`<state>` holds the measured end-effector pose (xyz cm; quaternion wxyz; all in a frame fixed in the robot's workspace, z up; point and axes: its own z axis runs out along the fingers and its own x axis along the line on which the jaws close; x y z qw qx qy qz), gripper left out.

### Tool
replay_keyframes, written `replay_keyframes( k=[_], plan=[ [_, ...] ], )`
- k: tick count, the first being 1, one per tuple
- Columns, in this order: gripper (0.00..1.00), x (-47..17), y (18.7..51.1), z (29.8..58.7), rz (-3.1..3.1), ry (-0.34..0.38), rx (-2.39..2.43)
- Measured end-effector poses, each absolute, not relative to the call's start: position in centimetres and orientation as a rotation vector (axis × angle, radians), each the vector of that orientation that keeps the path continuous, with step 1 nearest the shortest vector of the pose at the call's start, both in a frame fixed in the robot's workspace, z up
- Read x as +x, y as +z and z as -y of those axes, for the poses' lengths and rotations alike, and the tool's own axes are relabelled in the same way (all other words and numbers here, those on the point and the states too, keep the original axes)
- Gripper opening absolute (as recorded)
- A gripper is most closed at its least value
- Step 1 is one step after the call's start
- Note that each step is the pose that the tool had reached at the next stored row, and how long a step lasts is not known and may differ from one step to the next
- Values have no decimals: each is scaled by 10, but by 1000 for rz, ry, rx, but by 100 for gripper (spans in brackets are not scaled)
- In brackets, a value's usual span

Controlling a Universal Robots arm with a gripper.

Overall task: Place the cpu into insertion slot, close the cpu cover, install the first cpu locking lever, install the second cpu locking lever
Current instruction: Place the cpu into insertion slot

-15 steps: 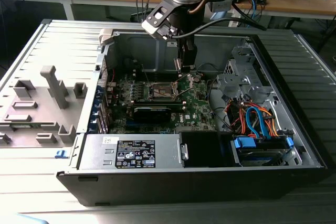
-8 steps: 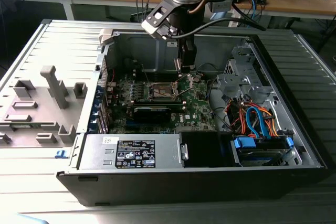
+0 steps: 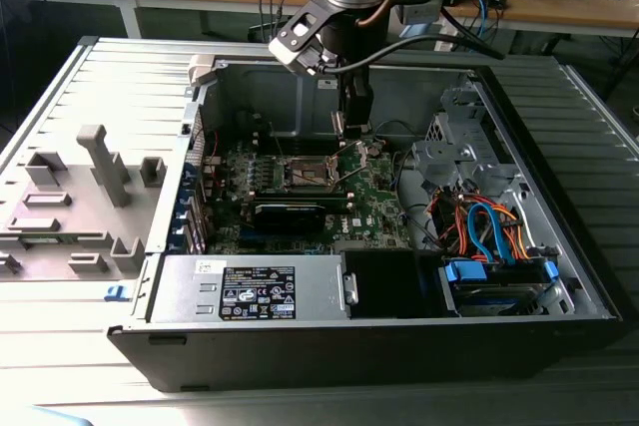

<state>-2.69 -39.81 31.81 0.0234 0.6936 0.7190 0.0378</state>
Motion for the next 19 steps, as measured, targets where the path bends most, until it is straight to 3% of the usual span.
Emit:
replay_keyframes(
  k=[19],
  plan=[
    [55, -27, 317, 398, -2177, 115, 2194]
  ],
)
